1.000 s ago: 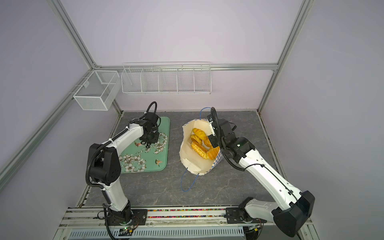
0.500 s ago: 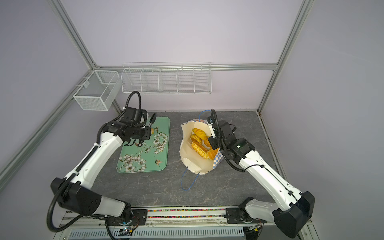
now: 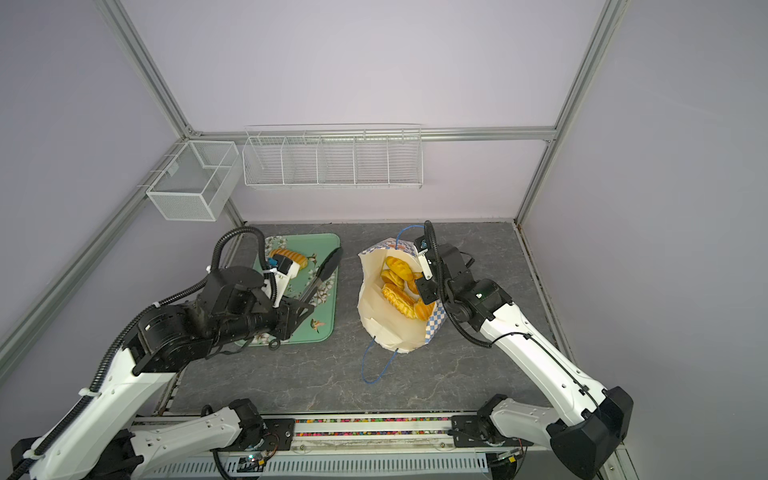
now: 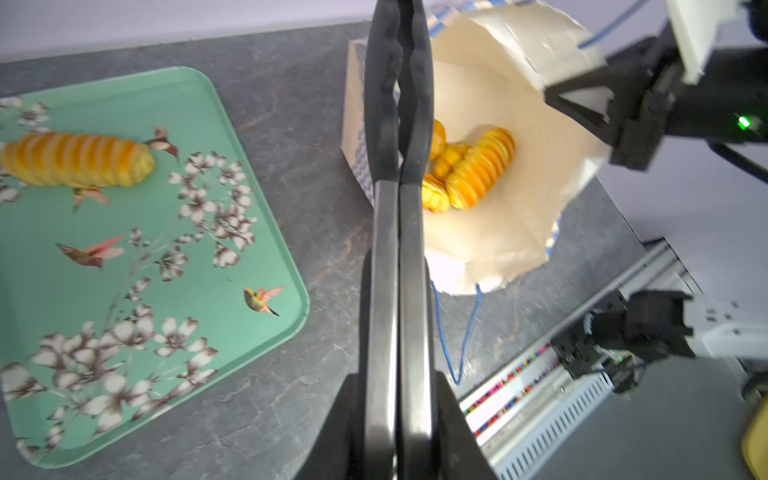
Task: Take the fake bread out of the paper bag
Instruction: 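Move the left gripper's tongs back into the bag toward the breads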
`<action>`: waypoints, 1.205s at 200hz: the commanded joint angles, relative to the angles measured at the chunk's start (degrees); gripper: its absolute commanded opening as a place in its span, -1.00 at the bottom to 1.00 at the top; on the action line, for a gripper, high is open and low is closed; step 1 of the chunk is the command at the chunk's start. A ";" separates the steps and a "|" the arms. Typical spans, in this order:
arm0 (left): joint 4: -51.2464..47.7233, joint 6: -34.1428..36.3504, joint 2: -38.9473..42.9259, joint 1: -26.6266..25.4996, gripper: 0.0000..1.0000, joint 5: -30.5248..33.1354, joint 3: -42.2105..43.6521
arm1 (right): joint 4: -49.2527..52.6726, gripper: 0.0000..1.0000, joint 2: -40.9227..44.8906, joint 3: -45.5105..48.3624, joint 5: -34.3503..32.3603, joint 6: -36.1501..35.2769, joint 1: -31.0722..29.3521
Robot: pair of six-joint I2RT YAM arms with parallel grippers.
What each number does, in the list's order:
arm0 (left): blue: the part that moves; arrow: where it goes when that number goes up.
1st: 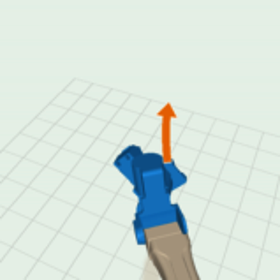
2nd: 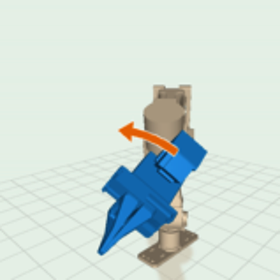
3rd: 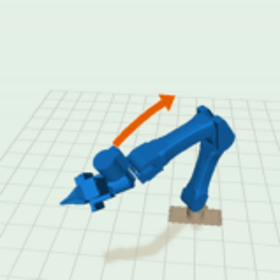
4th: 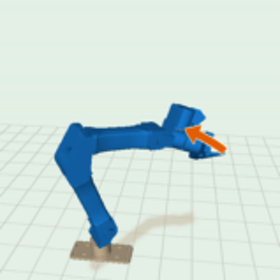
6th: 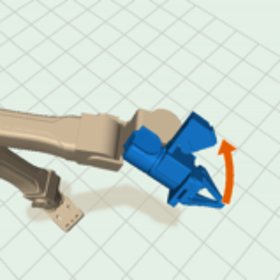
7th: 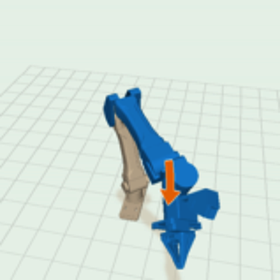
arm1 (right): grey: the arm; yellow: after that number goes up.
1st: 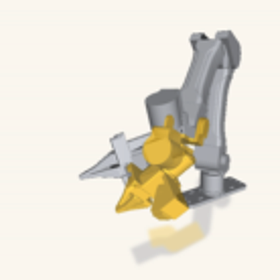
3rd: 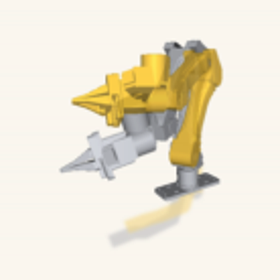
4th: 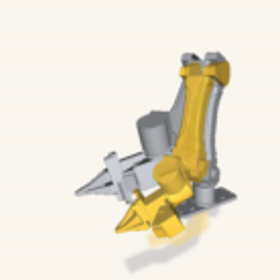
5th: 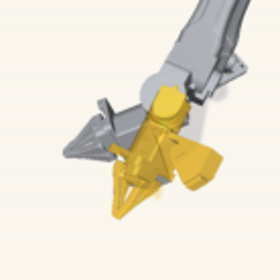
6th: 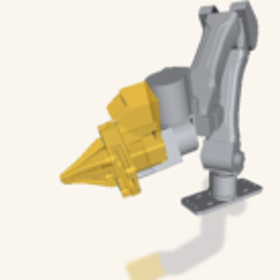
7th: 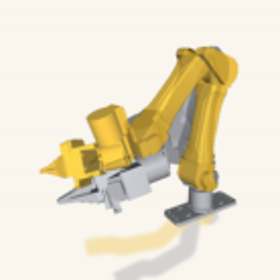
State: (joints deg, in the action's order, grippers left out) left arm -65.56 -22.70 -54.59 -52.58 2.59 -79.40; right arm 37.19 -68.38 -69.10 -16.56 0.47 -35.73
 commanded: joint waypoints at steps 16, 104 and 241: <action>0.09 -11.02 2.23 -10.80 -0.79 0.26 6.88 | 4.54 -0.86 -0.70 -0.98 2.29 1.70 -0.19; 29.05 -26.04 -13.36 -20.79 -0.72 5.45 17.37 | 2.99 -0.86 -0.35 1.90 4.17 5.32 -0.29; 45.63 -38.91 -21.73 -19.32 -0.26 9.21 26.74 | 2.38 -0.86 0.68 6.29 5.84 9.01 -5.63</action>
State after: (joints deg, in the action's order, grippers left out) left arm -25.67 -58.59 -76.93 -72.16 10.70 -53.95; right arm 38.28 -66.65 -64.03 -11.73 8.01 -40.03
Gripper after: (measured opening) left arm 0.362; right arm 0.072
